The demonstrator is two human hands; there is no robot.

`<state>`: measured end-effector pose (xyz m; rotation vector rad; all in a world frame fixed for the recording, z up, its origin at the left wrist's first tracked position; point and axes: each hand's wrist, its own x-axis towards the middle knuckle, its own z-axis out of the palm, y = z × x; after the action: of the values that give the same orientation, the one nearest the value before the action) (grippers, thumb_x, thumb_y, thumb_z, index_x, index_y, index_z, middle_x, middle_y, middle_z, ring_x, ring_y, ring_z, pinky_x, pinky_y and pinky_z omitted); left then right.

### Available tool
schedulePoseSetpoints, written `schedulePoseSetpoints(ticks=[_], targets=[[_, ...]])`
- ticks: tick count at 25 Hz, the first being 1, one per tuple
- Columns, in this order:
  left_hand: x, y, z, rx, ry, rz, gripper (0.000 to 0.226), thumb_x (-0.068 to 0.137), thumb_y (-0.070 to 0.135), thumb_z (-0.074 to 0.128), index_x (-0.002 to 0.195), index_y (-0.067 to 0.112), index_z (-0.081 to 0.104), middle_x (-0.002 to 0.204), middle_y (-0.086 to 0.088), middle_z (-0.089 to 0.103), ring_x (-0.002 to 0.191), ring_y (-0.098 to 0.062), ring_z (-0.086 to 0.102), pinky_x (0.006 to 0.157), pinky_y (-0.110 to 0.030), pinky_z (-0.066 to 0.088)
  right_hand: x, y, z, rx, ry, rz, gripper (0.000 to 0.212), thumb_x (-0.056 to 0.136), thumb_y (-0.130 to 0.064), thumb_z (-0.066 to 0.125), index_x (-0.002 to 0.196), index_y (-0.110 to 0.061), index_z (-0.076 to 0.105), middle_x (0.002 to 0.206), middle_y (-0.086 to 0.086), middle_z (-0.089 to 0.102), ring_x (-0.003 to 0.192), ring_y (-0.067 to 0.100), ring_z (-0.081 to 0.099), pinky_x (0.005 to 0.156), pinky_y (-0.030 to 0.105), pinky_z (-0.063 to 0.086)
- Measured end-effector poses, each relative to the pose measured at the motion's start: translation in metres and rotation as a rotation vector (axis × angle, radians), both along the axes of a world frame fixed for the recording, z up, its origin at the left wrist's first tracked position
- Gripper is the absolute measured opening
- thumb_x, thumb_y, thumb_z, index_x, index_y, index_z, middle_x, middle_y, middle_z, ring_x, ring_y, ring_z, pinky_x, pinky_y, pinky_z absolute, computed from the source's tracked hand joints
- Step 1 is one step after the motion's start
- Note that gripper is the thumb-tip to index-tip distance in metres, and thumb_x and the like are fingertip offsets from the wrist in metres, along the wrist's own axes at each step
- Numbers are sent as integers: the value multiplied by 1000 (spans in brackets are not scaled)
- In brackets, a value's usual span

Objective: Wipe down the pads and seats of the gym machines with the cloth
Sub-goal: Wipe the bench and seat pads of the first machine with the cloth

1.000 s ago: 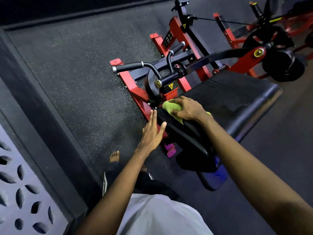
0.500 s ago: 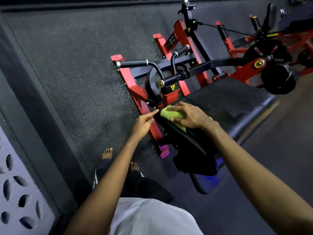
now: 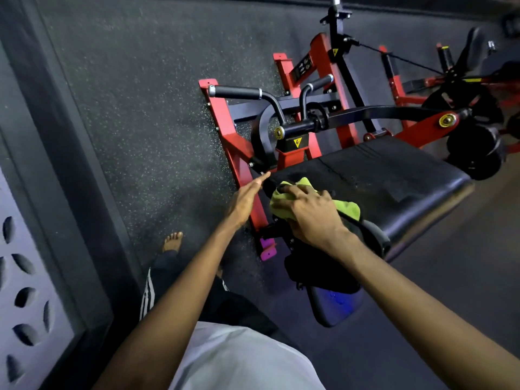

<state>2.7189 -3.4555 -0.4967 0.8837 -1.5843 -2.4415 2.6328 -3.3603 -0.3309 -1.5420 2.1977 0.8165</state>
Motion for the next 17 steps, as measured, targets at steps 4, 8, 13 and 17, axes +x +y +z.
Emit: schedulePoseSetpoints(ticks=[4,8,13,17], targets=[[-4,-3,4,128,-63,72,48,111,25,26,145,-4,44,146,-17,49,132,-18,46,94,-2,40,-22,-13,-12,-93,-103,-265,54,84,-51,67,137,-44,56,137,-8,53,123,25,57,95,45,49],[-8,29,-10,57,-108,-4,69,98,57,43,154,15,37,156,-3,42,143,-11,37,122,-34,27,-51,-38,-26,-178,-291,-488,46,89,-52,65,135,-47,59,139,-2,57,128,26,56,103,41,45],[-14,40,13,-58,-151,-26,100,82,81,46,159,25,17,165,5,23,150,-8,22,125,-36,18,-103,-14,-26,-198,-207,-651,49,93,-45,66,140,-36,58,144,4,55,130,31,54,106,43,44],[-20,41,14,-104,-175,-24,92,89,69,48,160,18,16,165,-2,23,151,-15,23,124,-35,19,-113,-7,-29,-171,-161,-633,51,91,-54,62,140,-44,55,145,-2,54,130,30,55,106,45,44]])
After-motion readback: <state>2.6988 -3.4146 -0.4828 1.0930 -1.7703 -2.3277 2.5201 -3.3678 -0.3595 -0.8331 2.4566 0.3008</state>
